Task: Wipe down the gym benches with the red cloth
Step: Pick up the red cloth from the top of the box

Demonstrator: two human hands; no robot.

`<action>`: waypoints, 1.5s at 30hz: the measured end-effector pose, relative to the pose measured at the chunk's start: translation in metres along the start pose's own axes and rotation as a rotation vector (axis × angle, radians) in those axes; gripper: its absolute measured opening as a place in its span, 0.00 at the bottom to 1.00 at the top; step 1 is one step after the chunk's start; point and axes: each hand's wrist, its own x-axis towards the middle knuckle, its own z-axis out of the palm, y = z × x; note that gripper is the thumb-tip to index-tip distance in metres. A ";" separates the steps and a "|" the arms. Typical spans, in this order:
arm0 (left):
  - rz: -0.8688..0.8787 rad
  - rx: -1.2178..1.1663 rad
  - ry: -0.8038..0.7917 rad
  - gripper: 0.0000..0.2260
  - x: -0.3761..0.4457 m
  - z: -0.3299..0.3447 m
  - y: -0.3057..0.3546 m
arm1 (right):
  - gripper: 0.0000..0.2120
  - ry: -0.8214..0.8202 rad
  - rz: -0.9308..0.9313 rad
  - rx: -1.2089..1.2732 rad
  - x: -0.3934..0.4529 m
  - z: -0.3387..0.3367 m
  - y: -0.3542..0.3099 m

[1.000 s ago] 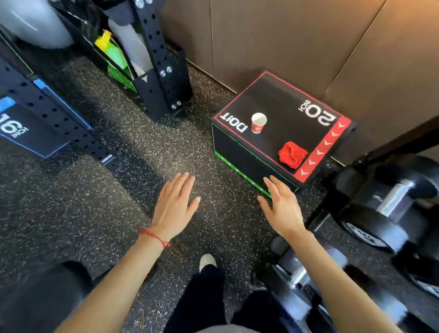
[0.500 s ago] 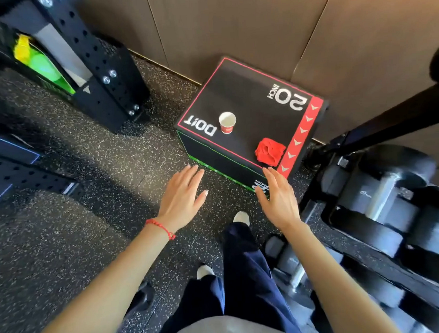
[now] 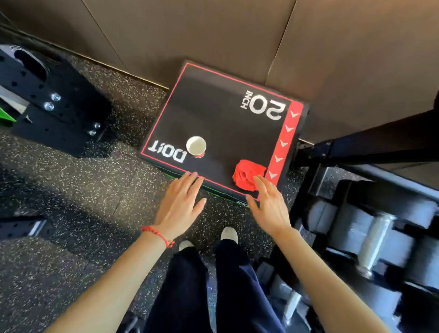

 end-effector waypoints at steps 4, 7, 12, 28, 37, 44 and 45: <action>0.053 0.006 -0.032 0.24 0.032 0.017 -0.016 | 0.24 0.005 0.044 0.033 0.022 0.024 0.011; 0.093 0.042 -0.056 0.25 0.056 0.034 -0.030 | 0.25 0.007 0.059 0.028 0.038 0.047 0.021; 0.133 0.051 -0.099 0.25 0.086 0.076 -0.056 | 0.25 0.045 0.144 0.061 0.066 0.091 0.042; 0.143 -0.078 -0.087 0.24 0.139 0.177 -0.080 | 0.28 0.213 0.133 -0.062 0.135 0.193 0.102; 0.153 -0.088 -0.108 0.23 0.147 0.206 -0.086 | 0.32 0.315 0.103 -0.084 0.143 0.240 0.121; 0.183 -0.067 -0.109 0.23 0.148 0.215 -0.089 | 0.34 0.405 0.078 -0.176 0.149 0.246 0.128; 0.183 -0.065 -0.111 0.23 0.147 0.216 -0.090 | 0.34 0.412 0.079 -0.171 0.149 0.246 0.128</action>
